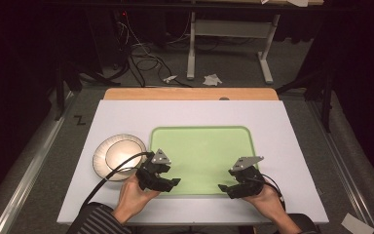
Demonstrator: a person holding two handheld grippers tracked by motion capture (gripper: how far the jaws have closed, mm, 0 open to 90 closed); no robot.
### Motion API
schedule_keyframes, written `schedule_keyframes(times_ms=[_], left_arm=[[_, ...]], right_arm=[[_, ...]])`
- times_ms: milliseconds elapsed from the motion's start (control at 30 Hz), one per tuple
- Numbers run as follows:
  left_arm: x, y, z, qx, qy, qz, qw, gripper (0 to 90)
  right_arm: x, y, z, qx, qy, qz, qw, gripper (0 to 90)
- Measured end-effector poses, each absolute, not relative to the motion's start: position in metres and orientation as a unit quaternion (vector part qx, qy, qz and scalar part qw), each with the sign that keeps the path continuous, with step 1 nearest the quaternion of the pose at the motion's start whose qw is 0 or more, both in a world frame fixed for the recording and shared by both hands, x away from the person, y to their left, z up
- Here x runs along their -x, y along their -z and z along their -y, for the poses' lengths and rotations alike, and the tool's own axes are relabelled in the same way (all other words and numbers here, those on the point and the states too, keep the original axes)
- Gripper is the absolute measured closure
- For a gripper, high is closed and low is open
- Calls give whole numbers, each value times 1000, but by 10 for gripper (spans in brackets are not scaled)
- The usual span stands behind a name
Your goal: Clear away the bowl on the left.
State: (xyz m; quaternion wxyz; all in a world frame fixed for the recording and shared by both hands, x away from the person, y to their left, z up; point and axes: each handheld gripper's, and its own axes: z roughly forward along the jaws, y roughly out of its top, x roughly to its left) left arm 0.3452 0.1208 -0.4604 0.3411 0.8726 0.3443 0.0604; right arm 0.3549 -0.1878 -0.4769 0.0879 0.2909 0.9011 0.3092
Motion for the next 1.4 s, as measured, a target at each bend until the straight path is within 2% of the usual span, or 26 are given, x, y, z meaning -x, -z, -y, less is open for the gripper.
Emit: schedule_keyframes(times_ms=[167,333,533,1400], left_arm=[[-345,460,-121,-872,-50,-345,344,398],[-346,460,-122,-871,-51,-347,344,347],[-342,456,-125,-866,-73,-332,367,383],[-341,449,-137,-853,-102,-348,376,376]], right_arm=[[-355,477,188,-289,-312,-901,86,335],[-355,477,188,-287,-309,-902,85,335],[-355,477,187,-288,-306,-904,82,335],[-355,479,186,-286,-299,-907,78,333]])
